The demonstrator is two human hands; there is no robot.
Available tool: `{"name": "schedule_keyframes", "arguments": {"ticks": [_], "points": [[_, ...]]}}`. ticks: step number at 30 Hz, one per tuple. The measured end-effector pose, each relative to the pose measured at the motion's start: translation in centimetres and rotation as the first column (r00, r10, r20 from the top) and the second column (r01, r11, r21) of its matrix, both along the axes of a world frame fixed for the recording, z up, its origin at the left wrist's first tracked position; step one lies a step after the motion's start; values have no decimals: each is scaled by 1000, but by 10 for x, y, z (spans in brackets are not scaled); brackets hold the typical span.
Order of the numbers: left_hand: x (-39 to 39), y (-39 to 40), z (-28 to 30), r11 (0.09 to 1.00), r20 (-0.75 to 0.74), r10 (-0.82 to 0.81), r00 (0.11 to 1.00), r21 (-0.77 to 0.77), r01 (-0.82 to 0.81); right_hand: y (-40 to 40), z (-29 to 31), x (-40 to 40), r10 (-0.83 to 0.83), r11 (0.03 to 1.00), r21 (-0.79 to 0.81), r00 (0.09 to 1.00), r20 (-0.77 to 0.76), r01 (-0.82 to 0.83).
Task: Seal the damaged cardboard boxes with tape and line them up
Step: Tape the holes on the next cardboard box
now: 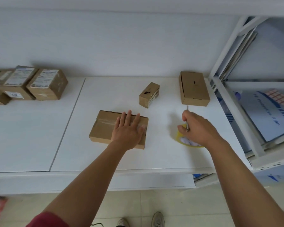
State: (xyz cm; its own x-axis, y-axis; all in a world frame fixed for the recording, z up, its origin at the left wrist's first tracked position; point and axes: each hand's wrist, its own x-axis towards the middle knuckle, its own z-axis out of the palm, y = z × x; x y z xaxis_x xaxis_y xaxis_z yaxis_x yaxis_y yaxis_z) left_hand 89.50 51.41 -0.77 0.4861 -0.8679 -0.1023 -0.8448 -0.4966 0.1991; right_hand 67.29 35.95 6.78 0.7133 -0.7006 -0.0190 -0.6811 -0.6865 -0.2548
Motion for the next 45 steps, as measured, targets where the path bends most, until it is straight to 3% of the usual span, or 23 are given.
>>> {"name": "schedule_keyframes", "arguments": {"ticks": [4,6,8,9,10,12,15,17,23,28,41,45], "points": [[0,1,1,1000,-1,11,1000,-1,-11,-2,1,2,11,999,33,998,-64,-9],[-1,1,1,1000,-1,16,1000,4,-16,-5,7,4,41,998,-36,998,-49,-43],[-3,0,0,1000,9,22,1000,-4,-22,-1,16,14,35,995,-100,972,232,-12],[-3,1,0,1000,16,25,1000,-5,-25,4,21,24,0,1000,-28,903,430,13],[-3,1,-1,1000,20,27,999,-5,-27,9,25,37,-54,994,106,798,600,-12],[-4,1,-1,999,21,31,999,-9,-31,15,27,66,-198,898,402,651,733,-180],[-4,1,0,1000,23,27,999,-8,-27,17,16,95,-280,735,629,732,621,-253],[-4,2,-1,1000,24,26,999,-14,-25,12,6,97,-299,709,671,771,562,-214],[-2,6,-2,999,19,40,999,-37,-39,-8,0,81,-372,698,703,771,517,-134],[-2,5,-2,998,11,55,998,-39,-55,-7,-4,86,-203,737,661,888,412,-138],[-2,5,-4,997,31,56,998,-54,-54,-6,-8,90,-93,723,673,942,322,-158],[-2,5,-4,997,39,53,998,-51,-51,-8,-14,93,-88,811,573,945,316,-116]]}}
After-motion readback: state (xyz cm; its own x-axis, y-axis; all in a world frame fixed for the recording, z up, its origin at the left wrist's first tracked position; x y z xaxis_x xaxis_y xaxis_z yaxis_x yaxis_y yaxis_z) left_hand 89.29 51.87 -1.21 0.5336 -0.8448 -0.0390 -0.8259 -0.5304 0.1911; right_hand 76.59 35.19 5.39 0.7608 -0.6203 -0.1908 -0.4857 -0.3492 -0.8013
